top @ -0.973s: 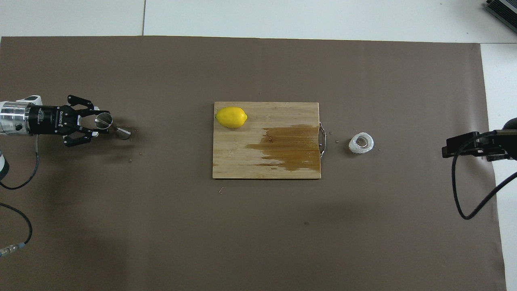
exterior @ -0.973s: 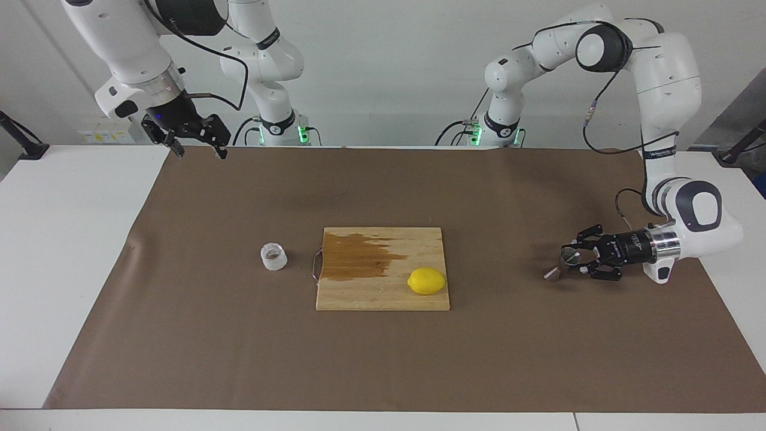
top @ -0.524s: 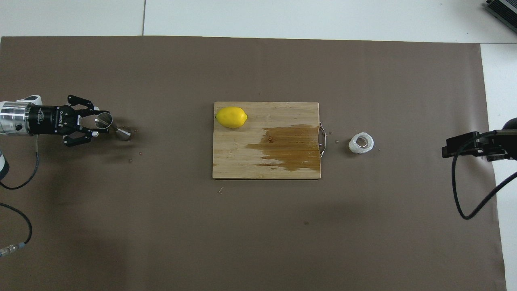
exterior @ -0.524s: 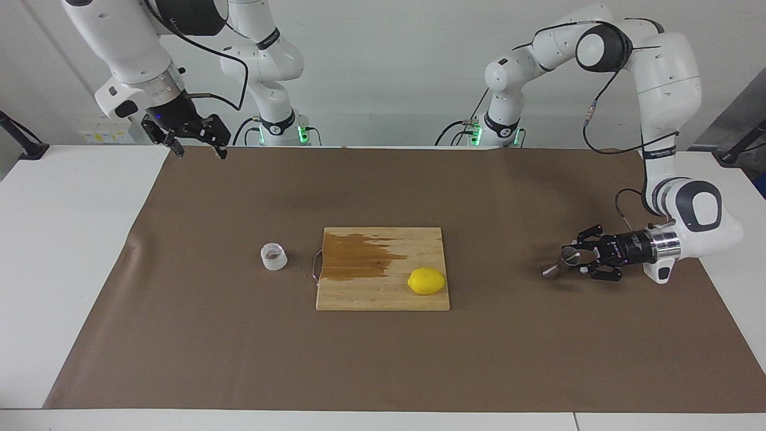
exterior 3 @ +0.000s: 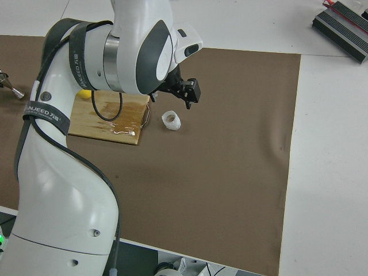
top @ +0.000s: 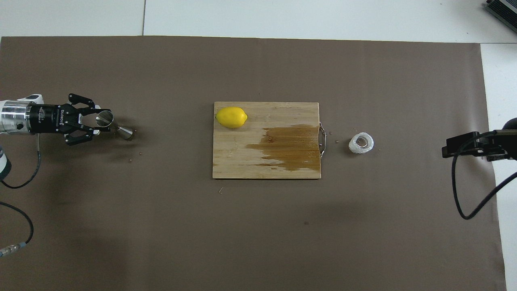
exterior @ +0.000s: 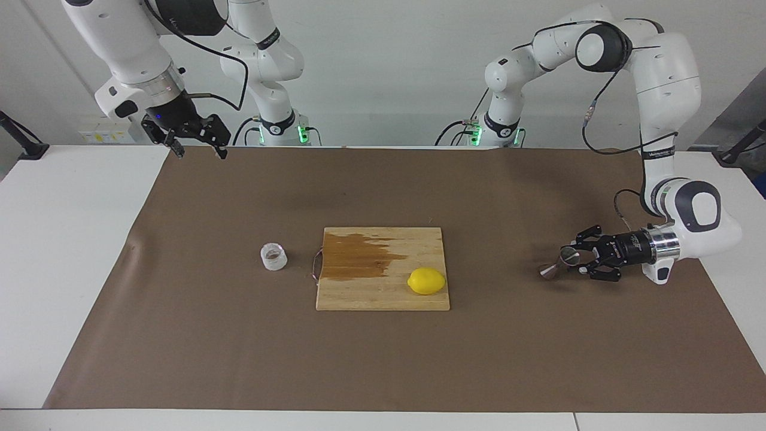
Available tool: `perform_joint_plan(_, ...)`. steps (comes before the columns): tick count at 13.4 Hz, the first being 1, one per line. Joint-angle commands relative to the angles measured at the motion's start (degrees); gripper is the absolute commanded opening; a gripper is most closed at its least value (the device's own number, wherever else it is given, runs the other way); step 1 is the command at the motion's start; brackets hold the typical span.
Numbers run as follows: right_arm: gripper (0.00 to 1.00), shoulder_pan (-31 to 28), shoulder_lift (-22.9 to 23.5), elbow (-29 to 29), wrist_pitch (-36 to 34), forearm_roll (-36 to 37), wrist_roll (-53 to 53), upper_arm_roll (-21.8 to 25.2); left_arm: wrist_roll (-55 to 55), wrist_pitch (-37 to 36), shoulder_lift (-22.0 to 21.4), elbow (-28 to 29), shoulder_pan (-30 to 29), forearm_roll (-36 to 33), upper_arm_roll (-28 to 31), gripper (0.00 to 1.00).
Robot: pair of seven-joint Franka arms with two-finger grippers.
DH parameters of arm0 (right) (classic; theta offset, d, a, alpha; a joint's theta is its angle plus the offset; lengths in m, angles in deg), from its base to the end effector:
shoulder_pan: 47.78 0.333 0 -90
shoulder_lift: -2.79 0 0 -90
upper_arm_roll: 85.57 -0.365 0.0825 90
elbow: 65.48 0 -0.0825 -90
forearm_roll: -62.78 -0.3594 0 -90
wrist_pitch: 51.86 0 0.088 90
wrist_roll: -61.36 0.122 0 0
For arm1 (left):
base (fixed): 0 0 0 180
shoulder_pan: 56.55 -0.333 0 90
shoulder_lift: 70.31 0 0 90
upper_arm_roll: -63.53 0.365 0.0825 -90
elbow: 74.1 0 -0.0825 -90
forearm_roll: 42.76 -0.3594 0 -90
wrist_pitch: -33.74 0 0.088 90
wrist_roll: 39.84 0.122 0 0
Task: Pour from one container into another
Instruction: 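Close the left gripper around the small metal cup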
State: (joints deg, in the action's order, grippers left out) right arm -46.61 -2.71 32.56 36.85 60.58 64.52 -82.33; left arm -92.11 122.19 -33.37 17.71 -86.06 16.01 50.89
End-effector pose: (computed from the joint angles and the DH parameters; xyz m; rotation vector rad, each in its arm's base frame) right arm 0.4893 -0.0145 0.6432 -3.0934 0.1413 0.1044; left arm 0.6423 0.1119 0.3329 1.4094 1.4326 -1.1058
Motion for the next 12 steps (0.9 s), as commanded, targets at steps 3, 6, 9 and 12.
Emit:
perform_joint_plan(3,1.0,-0.47,-0.56,0.57,-0.38,0.45,0.53,-0.51,-0.38,0.57,0.15,0.47,-0.72,2.58,-1.77,0.3)
perform_joint_plan(6,1.0,-0.47,-0.56,0.57,-0.38,0.45,0.53,-0.51,-0.38,0.49,0.15,0.56,-0.72,3.54,-2.91,0.3)
perform_joint_plan(9,1.0,-0.47,-0.56,0.57,-0.38,0.53,0.53,-0.51,-0.38,0.22,0.15,0.56,-0.64,5.3,-4.41,0.25)
perform_joint_plan(12,1.0,-0.47,-0.56,0.57,-0.38,0.45,0.53,-0.51,-0.38,0.14,0.15,1.26,-0.11,6.45,-4.59,0.25)
